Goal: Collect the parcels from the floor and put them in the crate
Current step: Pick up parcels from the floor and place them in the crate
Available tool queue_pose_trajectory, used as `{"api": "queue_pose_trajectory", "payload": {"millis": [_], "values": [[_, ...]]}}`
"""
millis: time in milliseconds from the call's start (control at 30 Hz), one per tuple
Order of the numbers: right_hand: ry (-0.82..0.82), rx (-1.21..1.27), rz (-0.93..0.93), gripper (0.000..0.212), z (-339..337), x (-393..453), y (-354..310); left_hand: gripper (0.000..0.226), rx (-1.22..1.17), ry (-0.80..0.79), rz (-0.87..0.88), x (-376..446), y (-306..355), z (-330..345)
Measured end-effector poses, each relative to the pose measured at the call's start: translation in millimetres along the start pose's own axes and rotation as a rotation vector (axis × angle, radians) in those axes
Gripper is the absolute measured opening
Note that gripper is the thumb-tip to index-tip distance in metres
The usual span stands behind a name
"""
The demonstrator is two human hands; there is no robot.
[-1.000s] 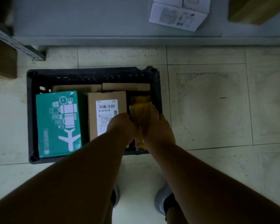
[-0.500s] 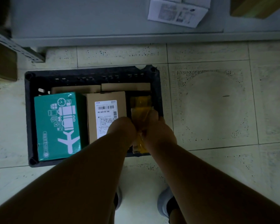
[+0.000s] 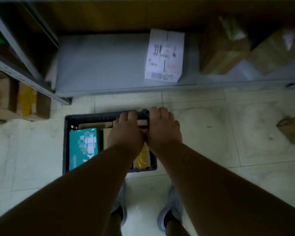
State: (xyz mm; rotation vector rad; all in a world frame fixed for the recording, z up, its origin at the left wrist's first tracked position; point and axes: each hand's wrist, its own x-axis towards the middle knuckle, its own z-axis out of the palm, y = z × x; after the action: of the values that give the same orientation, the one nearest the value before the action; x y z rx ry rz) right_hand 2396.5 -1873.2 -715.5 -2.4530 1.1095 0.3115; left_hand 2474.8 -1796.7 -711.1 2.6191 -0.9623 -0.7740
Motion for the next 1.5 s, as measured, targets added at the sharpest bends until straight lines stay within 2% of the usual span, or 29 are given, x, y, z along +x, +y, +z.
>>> {"api": "queue_pose_trajectory", "payload": {"millis": [167, 400, 500, 667, 800, 967, 1267, 1500], "values": [[0.115, -0.082, -0.070, 0.073, -130.6, -54.7, -20.3, 0.044, 0.098, 0.113, 0.186, -64.0, 62.7, -106.7], [0.304, -0.164, -0.007, 0.066, -248.1, -159.1, -4.9, 0.047, 0.121, 0.243, 0.458, -143.1, 138.0, -185.0], [0.362, -0.196, 0.126, 0.066, -273.5, -196.3, 21.5, 0.047, 0.135, 0.210, 0.561, -159.8, 164.4, -199.2], [0.502, -0.037, 0.416, 0.072, -291.6, -251.3, 70.0, 0.045, 0.161, 0.177, 0.792, -176.1, 220.4, -204.1], [0.577, 0.057, 0.540, 0.076, -294.2, -293.0, 119.4, 0.048, 0.201, 0.131, 0.929, -198.7, 281.9, -179.9], [0.630, 0.122, 0.662, 0.077, -307.2, -341.1, 216.2, 0.043, 0.258, 0.043, 1.119, -233.6, 384.2, -110.9], [0.581, 0.175, 0.845, 0.078, -352.7, -428.4, 418.1, 0.044, 0.305, -0.084, 1.149, -292.3, 567.7, 11.3], [0.523, 0.269, 0.794, 0.085, -367.4, -377.4, 524.1, 0.045, 0.306, -0.140, 1.122, -255.0, 655.0, 71.0]]}}
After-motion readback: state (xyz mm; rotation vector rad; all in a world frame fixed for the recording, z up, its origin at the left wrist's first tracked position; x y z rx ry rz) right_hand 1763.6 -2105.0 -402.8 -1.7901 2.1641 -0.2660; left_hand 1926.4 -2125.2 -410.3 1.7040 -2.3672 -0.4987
